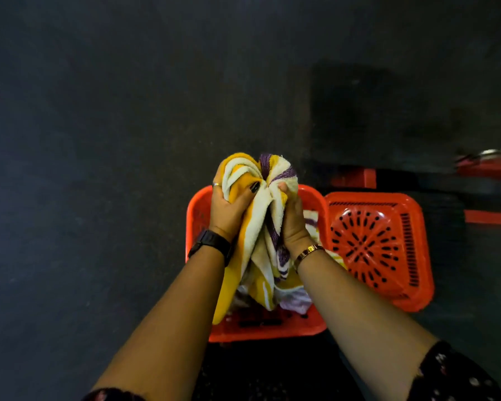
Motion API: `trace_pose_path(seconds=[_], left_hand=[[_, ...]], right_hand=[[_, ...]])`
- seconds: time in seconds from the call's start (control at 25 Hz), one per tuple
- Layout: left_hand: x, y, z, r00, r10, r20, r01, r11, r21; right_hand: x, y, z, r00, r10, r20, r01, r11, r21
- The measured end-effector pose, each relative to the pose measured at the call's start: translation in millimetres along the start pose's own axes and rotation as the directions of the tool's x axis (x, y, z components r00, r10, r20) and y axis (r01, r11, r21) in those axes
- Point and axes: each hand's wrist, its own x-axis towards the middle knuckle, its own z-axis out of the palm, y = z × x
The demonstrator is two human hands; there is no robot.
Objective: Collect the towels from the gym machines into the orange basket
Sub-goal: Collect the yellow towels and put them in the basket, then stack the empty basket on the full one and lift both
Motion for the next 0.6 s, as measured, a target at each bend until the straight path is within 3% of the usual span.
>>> trace_pose_path(seconds=[0.04,0.12,0.2,0.28,0.36,0.48,0.6], left_hand=[[3.0,-28.5,-1.0,1.0,-0.013,0.001,0.013,0.999,0.042],[-1.0,-82.7,-6.2,0.998,-0.07,-0.002,0.07,0.984,0.164],[-14.0,-130.3,-10.9,0.993,-0.115,-0.028,0.118,0.923,0.365],[-24.6,-166.7,-12.6,0.987,-0.161,-0.026,0.157,0.89,0.427],[-19.2,-189.1,-10.6,0.976,-0.218,-0.008,0.199,0.877,0.437],[0.3,-216.4,-9.4,0.957,-0.291,0.008,0.255,0.85,0.461],[13.1,-246.2,-19.8,0.937,-0.346,-0.047,0.328,0.826,0.457]], right_hand=[[3.8,25.5,-5.4,0.997,-0.002,-0.081,-0.009,0.99,-0.138],[4.0,73.6,-19.8,0.965,-0.168,-0.202,0.047,0.867,-0.497],[-9.0,114.5,-33.1,0.936,-0.331,-0.12,0.141,0.666,-0.732],[-16.8,148.9,-41.0,0.958,-0.284,0.05,0.183,0.464,-0.867],[-3.6,170.8,-46.2,0.991,-0.109,0.079,0.125,0.517,-0.847],[21.8,185.5,-44.9,0.987,0.116,0.11,-0.018,0.765,-0.643],[42.5,205.6,-35.6,0.978,0.178,0.111,-0.113,0.892,-0.437]])
